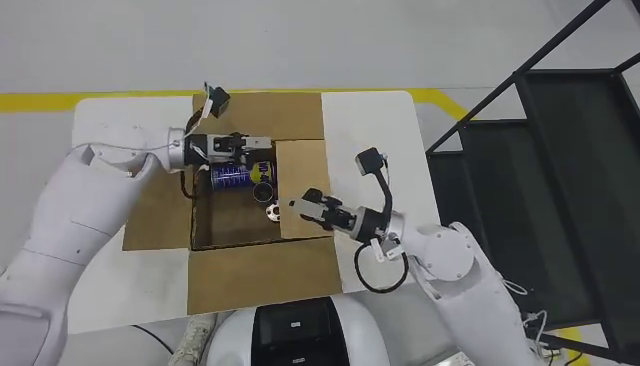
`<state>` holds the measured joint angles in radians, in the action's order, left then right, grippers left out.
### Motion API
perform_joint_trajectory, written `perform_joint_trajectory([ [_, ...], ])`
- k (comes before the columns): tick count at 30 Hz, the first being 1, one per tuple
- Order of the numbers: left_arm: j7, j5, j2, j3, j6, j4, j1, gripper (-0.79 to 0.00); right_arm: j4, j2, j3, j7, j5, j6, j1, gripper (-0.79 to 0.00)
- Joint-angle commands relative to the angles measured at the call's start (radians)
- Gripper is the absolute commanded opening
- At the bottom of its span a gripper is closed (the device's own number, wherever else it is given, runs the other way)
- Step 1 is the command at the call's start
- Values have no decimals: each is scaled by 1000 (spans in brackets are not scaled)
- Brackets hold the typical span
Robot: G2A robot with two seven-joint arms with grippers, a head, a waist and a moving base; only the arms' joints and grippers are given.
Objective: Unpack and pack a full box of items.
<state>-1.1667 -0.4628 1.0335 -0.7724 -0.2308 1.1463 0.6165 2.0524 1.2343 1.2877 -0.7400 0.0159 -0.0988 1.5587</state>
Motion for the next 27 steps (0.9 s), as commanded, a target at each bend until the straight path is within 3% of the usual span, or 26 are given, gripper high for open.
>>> perform_joint_trajectory([
  [1, 24, 36, 16, 33, -16, -21, -12, 0, -1, -2, 2, -2, 5, -1, 4, 0],
  [4, 50, 79, 36, 64, -59, -53, -30, 0, -8, -4, -2, -8, 11, 1, 2, 0],
  [16, 56, 81, 36, 63, -58, -51, -27, 0, -67, -9, -45, -45, 26, 34, -59, 0],
  [19, 52, 108, 37, 72, -33, -14, -13, 0, -81, -10, -52, -48, 35, 39, -72, 0],
  [27, 147, 165, 92, 147, -47, -90, -28, 0, -84, -16, -57, -46, 38, 39, -69, 0],
])
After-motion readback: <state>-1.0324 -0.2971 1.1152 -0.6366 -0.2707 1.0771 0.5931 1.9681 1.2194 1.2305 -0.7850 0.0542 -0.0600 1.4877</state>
